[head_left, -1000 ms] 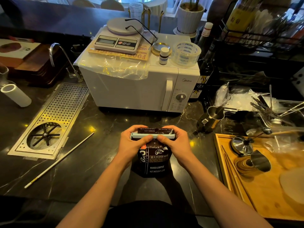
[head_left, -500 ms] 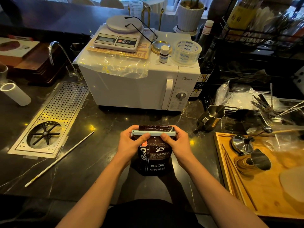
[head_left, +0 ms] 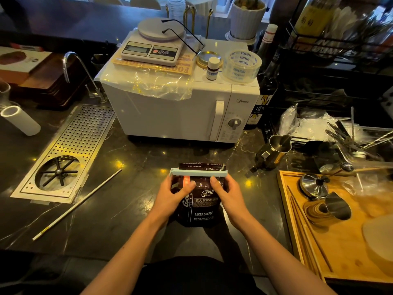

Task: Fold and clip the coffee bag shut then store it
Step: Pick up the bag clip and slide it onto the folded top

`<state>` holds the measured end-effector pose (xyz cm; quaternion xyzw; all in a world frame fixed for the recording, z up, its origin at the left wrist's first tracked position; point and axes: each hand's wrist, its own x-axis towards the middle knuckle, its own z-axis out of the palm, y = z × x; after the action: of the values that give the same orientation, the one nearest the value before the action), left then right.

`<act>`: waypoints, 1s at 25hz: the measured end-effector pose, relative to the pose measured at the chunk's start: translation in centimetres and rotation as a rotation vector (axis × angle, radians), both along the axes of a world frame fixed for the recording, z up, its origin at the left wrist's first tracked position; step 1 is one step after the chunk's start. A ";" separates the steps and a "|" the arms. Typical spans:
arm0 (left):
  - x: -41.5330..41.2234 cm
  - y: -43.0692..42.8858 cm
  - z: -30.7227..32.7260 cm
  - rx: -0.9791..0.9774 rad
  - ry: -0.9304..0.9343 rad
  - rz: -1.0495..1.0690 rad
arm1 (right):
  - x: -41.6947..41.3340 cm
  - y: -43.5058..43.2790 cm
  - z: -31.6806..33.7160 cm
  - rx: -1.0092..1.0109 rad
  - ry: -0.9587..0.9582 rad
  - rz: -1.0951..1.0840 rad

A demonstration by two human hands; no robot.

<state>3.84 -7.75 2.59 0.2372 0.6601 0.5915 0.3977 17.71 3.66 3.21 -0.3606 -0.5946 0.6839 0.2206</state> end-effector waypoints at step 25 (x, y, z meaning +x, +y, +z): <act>1.3 -3.0 -2.3 -0.102 0.144 0.015 | 3.7 -1.6 -3.1 0.102 -0.138 0.047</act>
<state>5.18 -10.72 0.30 0.2535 0.7182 0.5413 0.3563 21.38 2.01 0.15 -0.3810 -0.6508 0.6313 0.1811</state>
